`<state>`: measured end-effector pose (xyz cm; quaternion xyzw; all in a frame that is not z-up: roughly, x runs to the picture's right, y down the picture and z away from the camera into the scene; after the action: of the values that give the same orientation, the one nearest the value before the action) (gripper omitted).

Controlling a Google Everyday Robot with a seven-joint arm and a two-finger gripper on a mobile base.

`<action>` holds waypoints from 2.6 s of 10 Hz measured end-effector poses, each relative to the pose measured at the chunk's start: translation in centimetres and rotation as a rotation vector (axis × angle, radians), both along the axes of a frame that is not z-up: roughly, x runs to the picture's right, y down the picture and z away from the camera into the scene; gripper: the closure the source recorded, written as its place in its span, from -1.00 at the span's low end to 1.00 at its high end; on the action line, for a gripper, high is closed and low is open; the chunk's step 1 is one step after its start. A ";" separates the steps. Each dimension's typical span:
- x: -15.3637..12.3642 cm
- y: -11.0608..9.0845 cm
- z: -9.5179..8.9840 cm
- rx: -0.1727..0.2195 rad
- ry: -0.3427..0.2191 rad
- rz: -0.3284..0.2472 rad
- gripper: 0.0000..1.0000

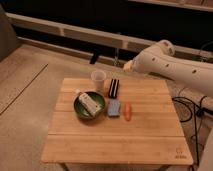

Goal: Place the eraser on the white sponge

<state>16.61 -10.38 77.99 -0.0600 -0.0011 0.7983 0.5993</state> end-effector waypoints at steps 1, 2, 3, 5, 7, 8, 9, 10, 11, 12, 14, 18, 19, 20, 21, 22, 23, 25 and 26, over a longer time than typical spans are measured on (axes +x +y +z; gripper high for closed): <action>-0.2 -0.1 0.8 -0.009 -0.002 -0.002 -0.30; -0.8 0.0 2.3 -0.032 -0.012 -0.010 -0.30; -1.4 0.3 3.6 -0.055 -0.022 -0.021 -0.30; -3.1 1.0 6.2 -0.111 -0.049 -0.046 -0.30; -4.4 1.6 8.7 -0.165 -0.070 -0.072 -0.30; -4.5 1.8 10.0 -0.189 -0.077 -0.068 -0.30; -4.4 2.1 11.0 -0.209 -0.081 -0.054 -0.30; -4.1 2.4 11.8 -0.226 -0.081 -0.043 -0.30; -3.6 2.8 12.7 -0.246 -0.078 -0.029 -0.30; -3.2 3.1 13.7 -0.265 -0.075 -0.013 -0.30; -2.5 3.6 14.3 -0.282 -0.069 0.006 -0.30; -2.6 3.6 14.3 -0.283 -0.070 0.005 -0.30; -2.7 3.8 14.3 -0.290 -0.073 0.002 -0.30; -3.3 4.5 14.6 -0.308 -0.083 -0.015 -0.30; -4.3 5.4 14.9 -0.330 -0.098 -0.037 -0.30; -6.1 6.8 15.7 -0.370 -0.122 -0.079 -0.30; -6.8 7.8 16.3 -0.400 -0.131 -0.101 -0.30; -7.1 9.4 17.6 -0.451 -0.124 -0.127 -0.30; -7.0 9.7 18.5 -0.471 -0.110 -0.139 -0.30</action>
<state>9.63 -0.64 96.47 -0.2410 0.1564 0.7291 0.6212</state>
